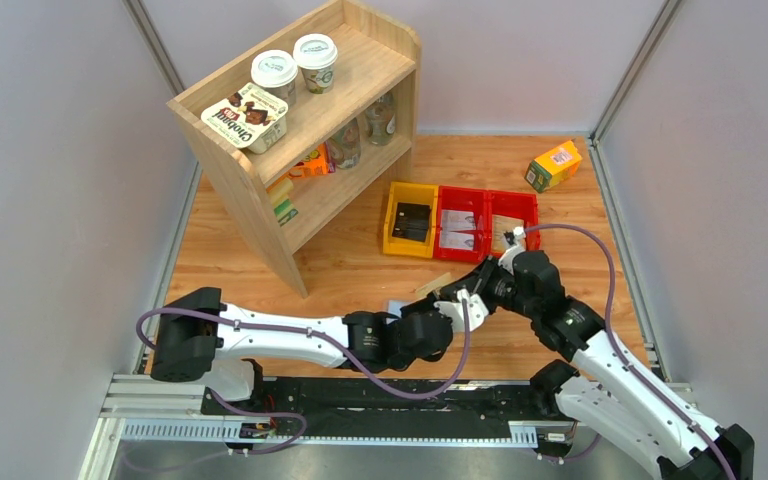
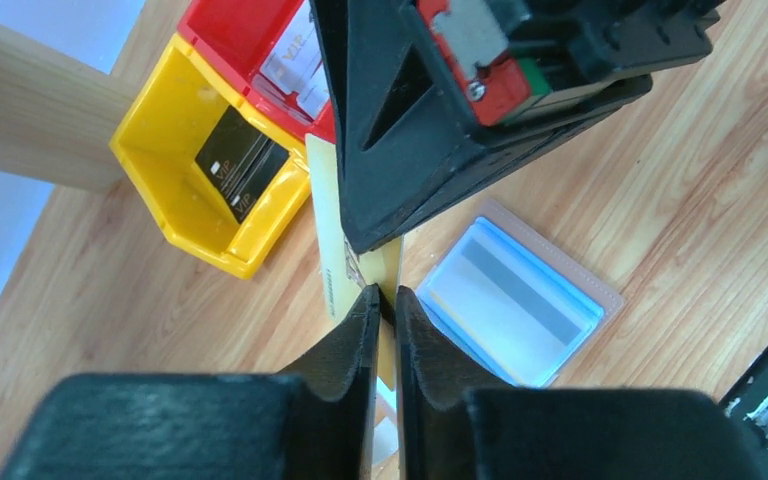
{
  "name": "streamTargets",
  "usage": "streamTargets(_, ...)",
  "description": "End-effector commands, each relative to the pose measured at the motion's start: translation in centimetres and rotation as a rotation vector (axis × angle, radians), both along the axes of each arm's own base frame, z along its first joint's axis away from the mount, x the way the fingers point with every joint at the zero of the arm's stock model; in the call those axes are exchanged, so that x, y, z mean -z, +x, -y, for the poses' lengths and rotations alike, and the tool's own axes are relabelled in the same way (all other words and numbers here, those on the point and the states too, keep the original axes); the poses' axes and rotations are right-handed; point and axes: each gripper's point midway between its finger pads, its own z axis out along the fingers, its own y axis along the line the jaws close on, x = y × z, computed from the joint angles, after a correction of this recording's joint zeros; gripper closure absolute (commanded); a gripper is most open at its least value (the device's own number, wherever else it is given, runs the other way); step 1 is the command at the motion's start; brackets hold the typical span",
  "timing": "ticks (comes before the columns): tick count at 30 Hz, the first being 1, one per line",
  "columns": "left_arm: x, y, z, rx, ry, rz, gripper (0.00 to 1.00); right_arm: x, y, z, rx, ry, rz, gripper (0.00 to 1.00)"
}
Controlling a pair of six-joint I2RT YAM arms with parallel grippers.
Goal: Take the credit cards out of the card holder
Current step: Place the credit card in the storage box.
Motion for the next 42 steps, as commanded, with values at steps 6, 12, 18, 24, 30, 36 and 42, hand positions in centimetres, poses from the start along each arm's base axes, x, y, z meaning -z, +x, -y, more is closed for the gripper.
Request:
streamTargets(6,-3.1,0.7,-2.1,-0.162,-0.238,-0.093,0.47,-0.7,2.8,4.4,0.115,-0.223,0.201,1.00)
streamTargets(12,-1.7,0.9,-3.6,-0.226,-0.480,-0.404,0.30,-2.8,7.2,11.3,0.331,-0.449,0.296,1.00)
streamTargets(18,0.7,0.8,-5.0,-0.287,-0.517,-0.502,0.25,-3.0,11.7,17.0,0.541,-0.555,0.273,1.00)
streamTargets(24,2.7,1.6,-6.1,-0.358,-0.540,-0.575,0.25,-1.5,16.2,19.1,0.576,-0.517,0.255,1.00)
streamTargets(30,4.0,2.3,-6.8,-0.401,-0.539,-0.608,0.25,0.6,19.7,18.3,0.465,-0.435,0.271,1.00)
streamTargets(36,4.5,2.5,-6.7,-0.414,-0.548,-0.642,0.25,3.6,21.4,16.2,0.346,-0.361,0.210,1.00)
streamTargets(42,4.8,2.2,-6.3,-0.417,-0.550,-0.681,0.26,6.5,20.8,18.1,0.397,-0.437,0.072,0.73)
